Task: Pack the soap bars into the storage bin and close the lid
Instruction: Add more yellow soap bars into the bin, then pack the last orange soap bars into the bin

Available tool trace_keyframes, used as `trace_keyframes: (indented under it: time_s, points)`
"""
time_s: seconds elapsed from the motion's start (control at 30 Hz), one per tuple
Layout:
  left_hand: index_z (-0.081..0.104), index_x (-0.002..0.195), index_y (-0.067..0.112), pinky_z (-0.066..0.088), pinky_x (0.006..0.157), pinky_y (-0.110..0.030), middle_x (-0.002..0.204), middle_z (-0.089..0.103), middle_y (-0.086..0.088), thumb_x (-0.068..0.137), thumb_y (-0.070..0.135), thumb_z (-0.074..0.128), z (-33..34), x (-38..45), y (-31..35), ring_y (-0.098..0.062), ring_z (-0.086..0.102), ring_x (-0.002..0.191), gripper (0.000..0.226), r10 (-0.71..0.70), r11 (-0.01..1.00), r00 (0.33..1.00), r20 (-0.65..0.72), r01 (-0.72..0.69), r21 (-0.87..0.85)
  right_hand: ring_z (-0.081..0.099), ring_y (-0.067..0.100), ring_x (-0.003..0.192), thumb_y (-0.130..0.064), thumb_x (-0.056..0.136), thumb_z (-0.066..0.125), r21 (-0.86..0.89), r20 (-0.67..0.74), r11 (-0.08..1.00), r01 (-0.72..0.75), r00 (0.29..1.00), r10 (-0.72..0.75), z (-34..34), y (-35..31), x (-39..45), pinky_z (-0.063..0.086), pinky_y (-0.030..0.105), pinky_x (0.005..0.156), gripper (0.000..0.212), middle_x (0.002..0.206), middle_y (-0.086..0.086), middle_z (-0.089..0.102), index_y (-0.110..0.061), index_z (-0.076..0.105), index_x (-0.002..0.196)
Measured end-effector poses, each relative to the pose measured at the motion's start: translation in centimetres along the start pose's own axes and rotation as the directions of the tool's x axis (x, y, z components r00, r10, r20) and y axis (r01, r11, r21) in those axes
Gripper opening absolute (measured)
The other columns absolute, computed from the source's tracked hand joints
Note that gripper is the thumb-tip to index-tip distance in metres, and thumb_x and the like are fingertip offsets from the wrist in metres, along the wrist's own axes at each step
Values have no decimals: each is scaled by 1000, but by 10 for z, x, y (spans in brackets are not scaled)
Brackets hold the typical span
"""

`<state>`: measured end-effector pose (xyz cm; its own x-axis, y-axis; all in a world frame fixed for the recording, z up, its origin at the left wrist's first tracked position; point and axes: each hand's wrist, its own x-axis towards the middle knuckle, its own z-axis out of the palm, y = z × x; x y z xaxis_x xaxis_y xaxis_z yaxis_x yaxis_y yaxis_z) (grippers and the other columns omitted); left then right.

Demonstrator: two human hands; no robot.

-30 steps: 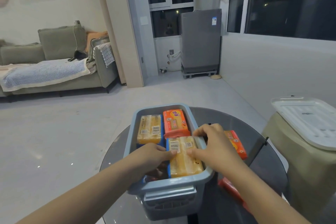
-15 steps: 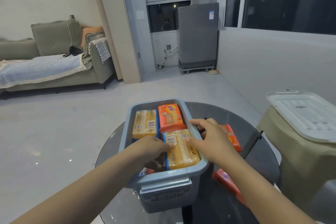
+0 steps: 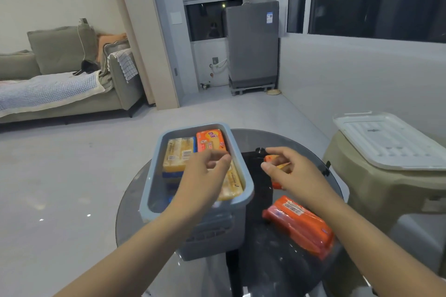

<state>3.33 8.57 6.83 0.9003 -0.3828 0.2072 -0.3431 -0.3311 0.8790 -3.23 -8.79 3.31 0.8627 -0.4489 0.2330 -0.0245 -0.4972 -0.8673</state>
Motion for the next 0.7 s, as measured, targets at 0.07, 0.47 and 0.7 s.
trace_keyframes:
  time_s: [0.07, 0.47, 0.7]
  points:
    - [64, 107, 25, 42, 65, -6, 105, 63, 11, 94, 28, 51, 16, -8, 8, 5, 56, 93, 19, 54, 997, 998, -15, -55, -60, 60, 10, 84, -37, 85, 60, 34, -13, 999, -12, 1000, 13, -10, 10, -5, 50, 23, 68, 29, 93, -13, 60, -34, 56, 114]
    - [64, 109, 24, 51, 90, -27, 110, 67, 3, 95, 26, 49, 114, -24, 7, -8, 63, 102, 20, 84, 966, 991, 102, -55, -254, 66, 14, 78, -39, 83, 62, -41, 47, 982, -184, 982, 185, -56, 60, -27, 54, 38, 71, 15, 92, -3, 65, -36, 57, 97]
    - [57, 117, 19, 44, 86, -23, 123, 58, -4, 94, 29, 51, 149, 9, -41, -11, 57, 104, 26, -150, 974, 988, 40, 155, -167, 58, 13, 105, -56, 75, 63, -437, 180, 879, -189, 939, 292, -43, 80, -36, 48, 28, 89, 64, 120, -1, 60, -23, 51, 129]
